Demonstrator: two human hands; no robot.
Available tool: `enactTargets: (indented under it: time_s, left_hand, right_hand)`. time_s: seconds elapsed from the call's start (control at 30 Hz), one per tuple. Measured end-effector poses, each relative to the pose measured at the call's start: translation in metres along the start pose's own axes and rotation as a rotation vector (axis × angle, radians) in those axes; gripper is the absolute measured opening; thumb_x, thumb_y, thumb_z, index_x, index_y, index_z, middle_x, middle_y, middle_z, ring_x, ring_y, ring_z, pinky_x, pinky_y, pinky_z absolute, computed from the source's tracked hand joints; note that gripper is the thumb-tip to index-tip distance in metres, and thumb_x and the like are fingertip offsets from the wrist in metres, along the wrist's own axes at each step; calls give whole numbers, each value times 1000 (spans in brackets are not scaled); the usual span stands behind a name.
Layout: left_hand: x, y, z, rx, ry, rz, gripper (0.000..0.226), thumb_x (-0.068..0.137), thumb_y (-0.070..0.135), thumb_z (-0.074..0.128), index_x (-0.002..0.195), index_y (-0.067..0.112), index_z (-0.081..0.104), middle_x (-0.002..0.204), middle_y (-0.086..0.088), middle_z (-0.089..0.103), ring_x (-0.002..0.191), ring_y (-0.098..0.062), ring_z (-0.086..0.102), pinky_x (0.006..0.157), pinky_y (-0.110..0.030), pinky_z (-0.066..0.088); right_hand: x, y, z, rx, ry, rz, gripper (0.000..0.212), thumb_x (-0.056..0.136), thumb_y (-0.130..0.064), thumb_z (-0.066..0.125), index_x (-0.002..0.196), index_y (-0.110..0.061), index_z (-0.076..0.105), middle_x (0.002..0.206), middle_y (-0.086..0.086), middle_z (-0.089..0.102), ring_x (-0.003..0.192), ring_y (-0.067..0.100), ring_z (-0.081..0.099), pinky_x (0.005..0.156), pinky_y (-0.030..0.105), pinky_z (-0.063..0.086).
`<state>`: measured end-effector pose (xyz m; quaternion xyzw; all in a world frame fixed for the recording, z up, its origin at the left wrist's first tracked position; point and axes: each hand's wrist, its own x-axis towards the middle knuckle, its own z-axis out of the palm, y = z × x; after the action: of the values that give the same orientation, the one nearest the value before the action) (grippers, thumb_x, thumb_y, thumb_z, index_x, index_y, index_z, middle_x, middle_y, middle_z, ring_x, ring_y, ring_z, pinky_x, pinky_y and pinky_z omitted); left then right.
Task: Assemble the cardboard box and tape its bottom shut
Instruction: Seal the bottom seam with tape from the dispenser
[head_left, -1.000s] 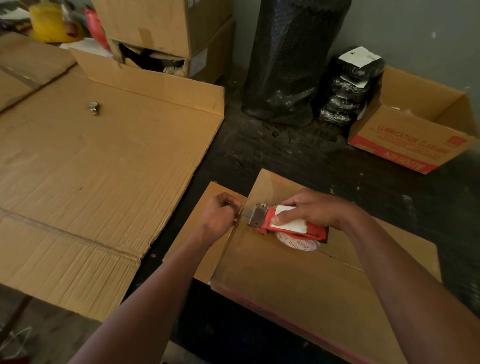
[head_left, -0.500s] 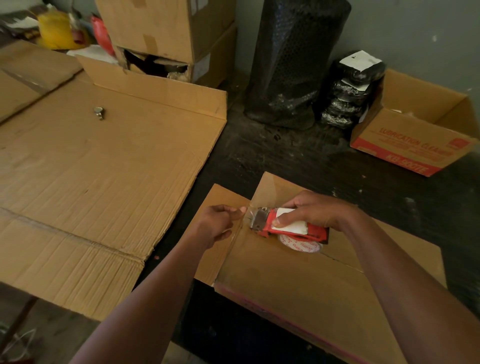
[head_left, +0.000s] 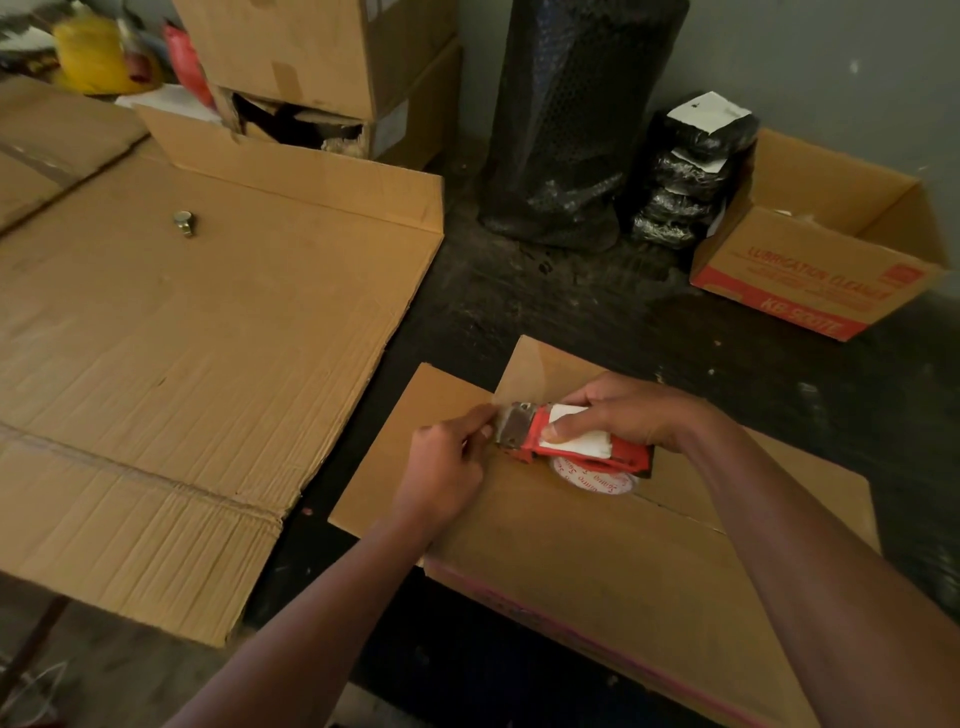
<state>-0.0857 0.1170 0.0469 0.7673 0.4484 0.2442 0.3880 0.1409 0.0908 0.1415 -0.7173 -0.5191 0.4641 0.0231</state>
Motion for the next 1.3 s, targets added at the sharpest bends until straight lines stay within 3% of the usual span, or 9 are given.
enactTargets:
  time_s: [0.07, 0.13, 0.2, 0.3, 0.57, 0.7, 1.03, 1.2, 1.3]
  left_hand:
    - [-4, -3, 3, -16, -28, -8, 42, 105, 16, 52, 146, 22, 54, 135, 5, 66, 98, 6, 64, 88, 8, 32]
    - [-10, -9, 7, -28, -93, -1, 48, 105, 20, 51, 153, 23, 44, 150, 6, 53, 126, -6, 59, 100, 4, 28]
    - [-15, -15, 9, -6, -165, 27, 56, 106, 28, 50, 159, 27, 32, 160, 8, 40, 137, -9, 50, 112, -11, 32]
    - [-14, -20, 10, 57, -190, 51, 60, 107, 35, 45, 162, 28, 23, 165, 8, 29, 142, -14, 45, 118, -29, 35]
    - [-14, -12, 6, 193, -210, 65, 58, 109, 37, 35, 163, 28, 17, 168, 9, 21, 136, -20, 52, 110, -37, 45]
    - [-12, -10, 6, 213, -224, 64, 58, 109, 38, 35, 163, 27, 18, 168, 8, 21, 130, -23, 57, 107, -38, 47]
    - [-12, -10, 5, 260, -229, 61, 59, 108, 40, 37, 163, 25, 20, 167, -1, 27, 138, -28, 50, 111, -40, 43]
    - [-14, 11, 15, 458, -237, 141, 63, 107, 25, 36, 163, 14, 9, 171, -4, 3, 157, -24, 1, 126, -45, 5]
    - [-22, 14, 31, 479, -250, 175, 61, 109, 39, 24, 163, 19, 4, 170, 2, -3, 156, -16, -9, 128, -44, 1]
  right_hand:
    - [-1, -1, -1, -37, -15, 9, 45, 88, -61, 69, 120, -30, 74, 111, -6, 74, 100, 15, 71, 93, 41, 56]
    - [-4, -2, -3, -59, -30, 18, 47, 89, -63, 66, 122, -30, 73, 113, -5, 74, 100, 15, 72, 97, 44, 56]
    - [-5, -2, -4, -75, -33, 25, 46, 90, -63, 65, 120, -30, 74, 113, -5, 74, 100, 16, 72, 97, 45, 56]
    - [-7, -4, -5, -85, -26, 43, 41, 91, -61, 65, 116, -29, 74, 112, -4, 73, 100, 16, 70, 94, 44, 56]
    - [-19, -17, -9, -146, -32, 51, 39, 93, -55, 67, 119, -26, 73, 110, -4, 74, 97, 13, 71, 91, 39, 57]
    - [-26, -10, -10, -151, -44, 59, 35, 93, -54, 68, 114, -26, 74, 111, -2, 75, 101, 19, 72, 94, 44, 56]
    - [-48, 12, -6, -99, 41, 94, 32, 92, -54, 68, 104, -26, 77, 99, -5, 77, 90, 17, 74, 77, 35, 53]
    - [-48, 14, -5, -79, 51, 96, 34, 91, -54, 69, 103, -24, 78, 98, -4, 78, 91, 19, 75, 76, 36, 52]
    - [-48, 14, -6, -71, 45, 100, 36, 91, -55, 70, 106, -23, 78, 101, -2, 78, 93, 20, 75, 81, 39, 55]
